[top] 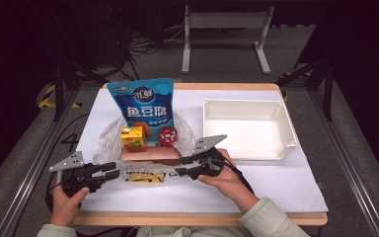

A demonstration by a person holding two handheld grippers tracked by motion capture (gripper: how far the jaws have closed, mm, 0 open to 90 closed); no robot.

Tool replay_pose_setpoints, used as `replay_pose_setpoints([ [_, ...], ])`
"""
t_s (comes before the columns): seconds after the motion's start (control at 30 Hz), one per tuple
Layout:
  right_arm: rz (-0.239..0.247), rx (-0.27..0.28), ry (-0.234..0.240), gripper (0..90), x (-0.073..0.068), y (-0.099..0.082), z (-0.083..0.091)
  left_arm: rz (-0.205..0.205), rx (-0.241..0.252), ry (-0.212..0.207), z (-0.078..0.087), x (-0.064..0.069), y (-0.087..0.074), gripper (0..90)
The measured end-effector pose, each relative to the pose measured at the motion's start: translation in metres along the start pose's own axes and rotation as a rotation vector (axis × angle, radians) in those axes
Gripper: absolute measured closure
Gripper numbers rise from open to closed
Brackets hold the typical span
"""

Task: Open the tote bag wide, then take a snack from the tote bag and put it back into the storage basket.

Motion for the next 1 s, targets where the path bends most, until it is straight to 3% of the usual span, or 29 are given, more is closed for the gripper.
replay_pose_setpoints([
  [0.17,-0.023,0.067,0.022,56.6,0.000,0.015,0.008,0.012,0.048,-0.003,0.003,0.003,0.006,57.1],
  [0.47,-0.073,0.189,0.047,50.0,0.007,0.047,0.016,0.010,0.065,0.016,0.006,0.001,0.009,53.8],
  [0.8,-0.077,0.212,0.049,45.9,0.013,0.063,0.007,-0.009,0.056,0.014,0.006,0.002,0.007,52.4],
  [1.0,-0.072,0.207,0.053,44.1,0.017,0.074,0.002,0.003,0.051,0.004,0.007,0.003,0.005,52.0],
])
Point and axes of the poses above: each handheld gripper's, and its own axes: z roughly backward along the jaws, y roughly out of its top, x roughly to its right, the point moved 9 cm from there along -z, roughly forward along the jaws, and after that the axes turned 6 degrees about x, right-handed, at the moved point
